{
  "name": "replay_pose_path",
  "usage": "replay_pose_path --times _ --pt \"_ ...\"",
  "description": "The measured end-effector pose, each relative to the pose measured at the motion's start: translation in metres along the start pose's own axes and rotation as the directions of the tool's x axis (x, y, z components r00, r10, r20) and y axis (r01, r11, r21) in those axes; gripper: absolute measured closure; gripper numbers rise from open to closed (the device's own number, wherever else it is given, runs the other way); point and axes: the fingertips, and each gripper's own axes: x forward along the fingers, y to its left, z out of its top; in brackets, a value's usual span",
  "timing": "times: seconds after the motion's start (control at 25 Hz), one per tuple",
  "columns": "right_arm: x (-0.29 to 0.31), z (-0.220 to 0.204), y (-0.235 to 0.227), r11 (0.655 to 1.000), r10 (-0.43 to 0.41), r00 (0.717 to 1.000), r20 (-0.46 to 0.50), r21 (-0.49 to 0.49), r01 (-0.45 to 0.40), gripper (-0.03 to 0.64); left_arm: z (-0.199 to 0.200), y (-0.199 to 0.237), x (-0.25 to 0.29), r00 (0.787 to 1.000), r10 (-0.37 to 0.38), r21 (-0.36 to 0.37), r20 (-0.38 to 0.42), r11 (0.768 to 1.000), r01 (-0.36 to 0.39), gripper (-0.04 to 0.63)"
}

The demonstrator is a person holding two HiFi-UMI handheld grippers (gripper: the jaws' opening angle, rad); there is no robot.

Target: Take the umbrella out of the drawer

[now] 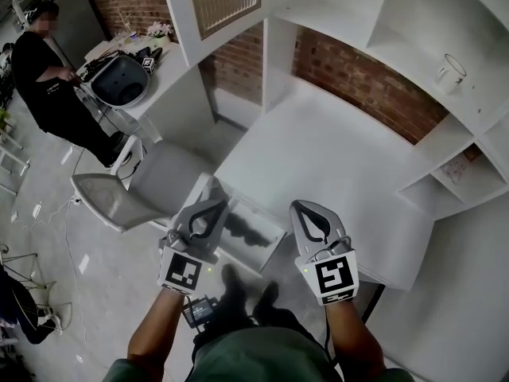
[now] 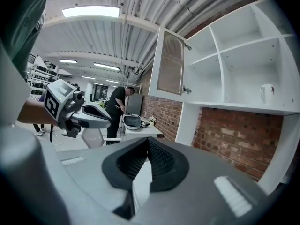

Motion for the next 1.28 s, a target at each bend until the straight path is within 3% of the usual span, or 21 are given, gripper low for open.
replay_pose_path --times 0.36,0.64,1.0,1.28 --pt "0.049 -0.041 0.009 0.998 0.029 0.998 -0.052 0.065 -0.026 0.611 -0.065 0.010 0.036 0.995 -0.095 -0.008 -0.039 0.996 0.094 0.594" --pt "0.078 -0.092 0.025 0.992 0.055 0.992 -0.113 0.116 -0.042 0.611 -0.124 -0.001 0.060 0.978 -0.184 -0.005 -0.096 0.983 0.185 0.594" --pt "0.113 -0.172 0.051 0.986 0.103 0.976 -0.194 0.147 -0.075 0.611 -0.214 -0.024 0.091 0.937 -0.293 -0.017 -0.188 0.955 0.295 0.594" --pt "0.136 -0.243 0.071 0.981 0.151 0.951 -0.269 0.161 -0.110 0.611 -0.286 -0.047 0.121 0.892 -0.364 -0.022 -0.267 0.928 0.372 0.586"
